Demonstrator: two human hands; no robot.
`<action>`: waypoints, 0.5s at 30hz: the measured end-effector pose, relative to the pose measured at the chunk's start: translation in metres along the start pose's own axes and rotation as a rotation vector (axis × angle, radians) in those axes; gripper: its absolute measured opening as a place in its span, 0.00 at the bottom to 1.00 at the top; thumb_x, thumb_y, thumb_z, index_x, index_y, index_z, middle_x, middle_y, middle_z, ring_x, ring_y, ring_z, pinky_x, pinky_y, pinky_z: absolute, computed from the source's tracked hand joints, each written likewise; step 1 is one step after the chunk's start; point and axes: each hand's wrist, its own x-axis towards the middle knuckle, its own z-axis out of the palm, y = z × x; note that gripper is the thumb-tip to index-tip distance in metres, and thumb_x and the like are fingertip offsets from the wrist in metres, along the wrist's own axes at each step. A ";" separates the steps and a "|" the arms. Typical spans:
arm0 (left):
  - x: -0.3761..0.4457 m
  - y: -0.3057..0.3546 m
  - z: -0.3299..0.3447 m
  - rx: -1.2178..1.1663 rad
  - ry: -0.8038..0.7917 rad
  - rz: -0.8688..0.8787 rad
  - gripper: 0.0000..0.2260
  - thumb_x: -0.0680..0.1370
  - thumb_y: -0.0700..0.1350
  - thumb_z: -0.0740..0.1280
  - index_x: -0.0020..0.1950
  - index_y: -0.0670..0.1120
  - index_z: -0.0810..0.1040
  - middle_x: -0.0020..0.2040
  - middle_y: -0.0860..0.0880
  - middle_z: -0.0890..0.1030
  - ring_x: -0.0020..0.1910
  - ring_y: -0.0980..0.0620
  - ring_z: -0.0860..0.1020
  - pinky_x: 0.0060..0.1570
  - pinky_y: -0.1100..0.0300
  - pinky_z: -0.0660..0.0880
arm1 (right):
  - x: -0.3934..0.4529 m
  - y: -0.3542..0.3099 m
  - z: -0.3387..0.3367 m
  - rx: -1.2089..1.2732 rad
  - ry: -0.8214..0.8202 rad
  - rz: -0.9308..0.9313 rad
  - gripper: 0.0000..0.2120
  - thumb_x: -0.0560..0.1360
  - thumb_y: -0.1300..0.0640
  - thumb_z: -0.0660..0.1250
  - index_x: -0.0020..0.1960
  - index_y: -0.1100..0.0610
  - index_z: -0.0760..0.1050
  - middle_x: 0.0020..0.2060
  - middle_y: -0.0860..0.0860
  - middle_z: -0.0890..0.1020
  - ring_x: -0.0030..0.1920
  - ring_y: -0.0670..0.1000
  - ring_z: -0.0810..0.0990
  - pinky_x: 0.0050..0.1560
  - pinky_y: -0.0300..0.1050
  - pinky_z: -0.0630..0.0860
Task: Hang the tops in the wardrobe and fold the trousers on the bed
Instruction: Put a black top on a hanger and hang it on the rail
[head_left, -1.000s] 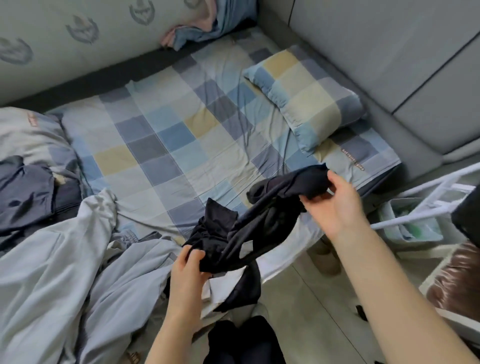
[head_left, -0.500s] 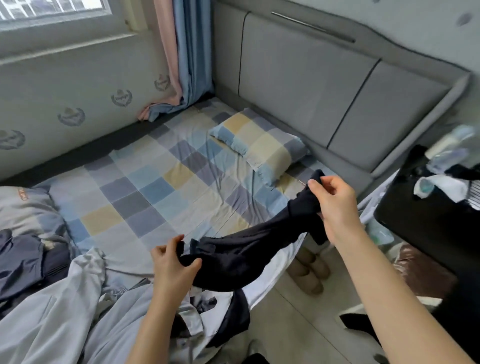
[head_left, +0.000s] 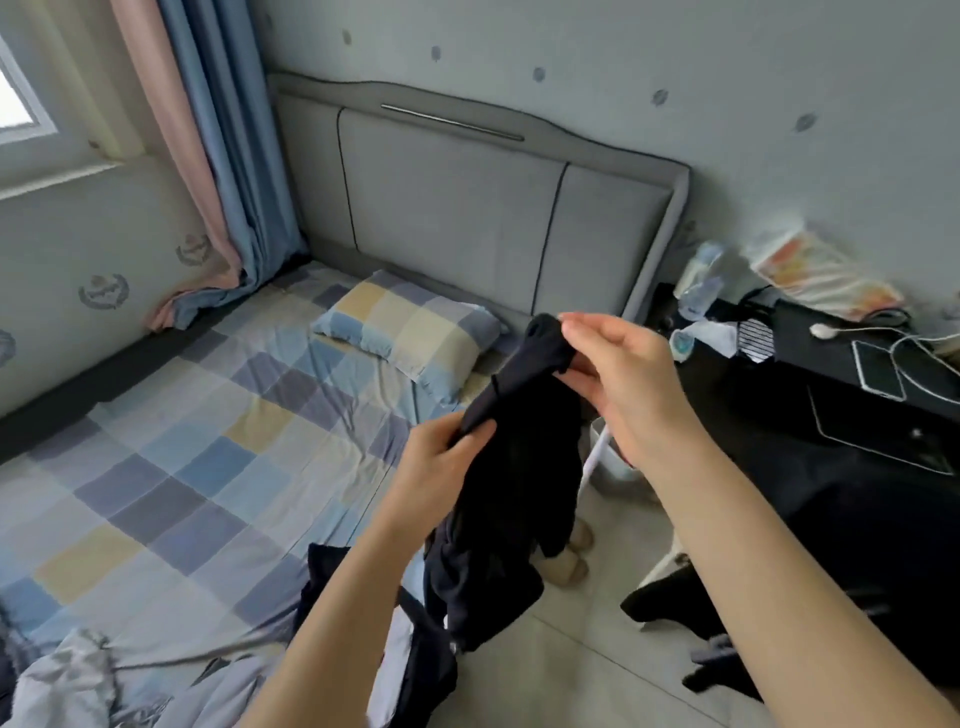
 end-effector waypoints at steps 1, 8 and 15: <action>-0.002 0.009 0.002 -0.048 -0.004 0.005 0.10 0.79 0.48 0.67 0.46 0.41 0.81 0.40 0.42 0.80 0.40 0.46 0.79 0.42 0.51 0.73 | 0.000 -0.003 -0.012 0.064 0.003 0.016 0.06 0.76 0.63 0.67 0.52 0.59 0.79 0.47 0.55 0.83 0.52 0.55 0.82 0.55 0.50 0.79; -0.002 0.079 0.065 -0.179 -0.060 0.023 0.09 0.80 0.43 0.65 0.50 0.38 0.81 0.50 0.33 0.81 0.53 0.36 0.81 0.55 0.43 0.78 | -0.026 0.015 -0.116 -0.185 0.074 -0.024 0.18 0.74 0.73 0.60 0.54 0.54 0.76 0.53 0.54 0.81 0.52 0.51 0.79 0.51 0.40 0.76; -0.010 0.117 0.148 -0.185 -0.182 0.060 0.10 0.82 0.43 0.62 0.55 0.43 0.82 0.51 0.45 0.85 0.52 0.48 0.84 0.47 0.59 0.79 | -0.084 0.047 -0.200 0.016 -0.375 0.508 0.17 0.68 0.47 0.71 0.51 0.58 0.80 0.44 0.53 0.80 0.48 0.51 0.74 0.58 0.48 0.69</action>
